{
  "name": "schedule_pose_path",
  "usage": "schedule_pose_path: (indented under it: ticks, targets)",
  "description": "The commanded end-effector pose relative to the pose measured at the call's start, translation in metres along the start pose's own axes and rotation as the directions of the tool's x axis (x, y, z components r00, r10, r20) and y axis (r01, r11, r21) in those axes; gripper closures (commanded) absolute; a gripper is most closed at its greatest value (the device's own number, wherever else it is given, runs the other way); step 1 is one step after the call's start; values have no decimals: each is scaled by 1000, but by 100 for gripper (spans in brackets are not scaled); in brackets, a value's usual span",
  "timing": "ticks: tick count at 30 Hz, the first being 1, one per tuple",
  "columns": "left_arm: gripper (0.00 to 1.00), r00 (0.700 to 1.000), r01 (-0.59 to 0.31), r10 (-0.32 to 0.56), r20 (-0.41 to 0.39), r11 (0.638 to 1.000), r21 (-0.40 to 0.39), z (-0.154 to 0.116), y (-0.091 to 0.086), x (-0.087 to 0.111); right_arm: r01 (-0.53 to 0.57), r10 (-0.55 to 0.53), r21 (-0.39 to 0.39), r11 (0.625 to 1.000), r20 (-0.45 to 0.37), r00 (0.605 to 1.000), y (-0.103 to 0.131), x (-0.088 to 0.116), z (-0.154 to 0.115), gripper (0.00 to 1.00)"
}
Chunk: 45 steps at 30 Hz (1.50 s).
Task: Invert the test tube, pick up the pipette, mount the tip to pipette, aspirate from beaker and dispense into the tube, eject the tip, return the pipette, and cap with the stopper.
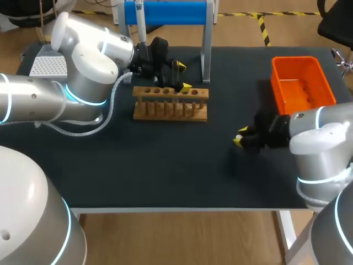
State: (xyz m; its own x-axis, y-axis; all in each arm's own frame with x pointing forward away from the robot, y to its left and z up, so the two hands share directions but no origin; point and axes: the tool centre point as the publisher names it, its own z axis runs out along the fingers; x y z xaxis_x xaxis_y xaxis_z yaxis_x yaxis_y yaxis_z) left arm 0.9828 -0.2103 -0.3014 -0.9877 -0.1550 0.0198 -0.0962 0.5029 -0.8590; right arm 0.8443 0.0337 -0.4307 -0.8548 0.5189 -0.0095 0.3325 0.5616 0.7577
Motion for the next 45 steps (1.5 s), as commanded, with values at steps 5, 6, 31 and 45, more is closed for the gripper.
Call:
schedule_pose_path:
  ticks: [5, 6, 31, 45]
  targets:
    - [0, 1000, 0, 0, -3, 1000, -1, 0, 0, -1, 0, 0, 7, 1000, 4, 1000, -1, 0, 1, 100]
    - [0, 1000, 0, 0, -3, 1000, -1, 0, 0, -1, 0, 0, 6, 1000, 4, 1000, -1, 0, 1, 100]
    - [0, 1000, 0, 0, -3, 1000, -1, 0, 0, -1, 167, -185, -106, 980, -193, 964, 155, -14, -132, 100]
    - [0, 1000, 0, 0, -3, 1000, -1, 0, 0, -1, 251, -270, -103, 963, -276, 922, 193, 1, -151, 100]
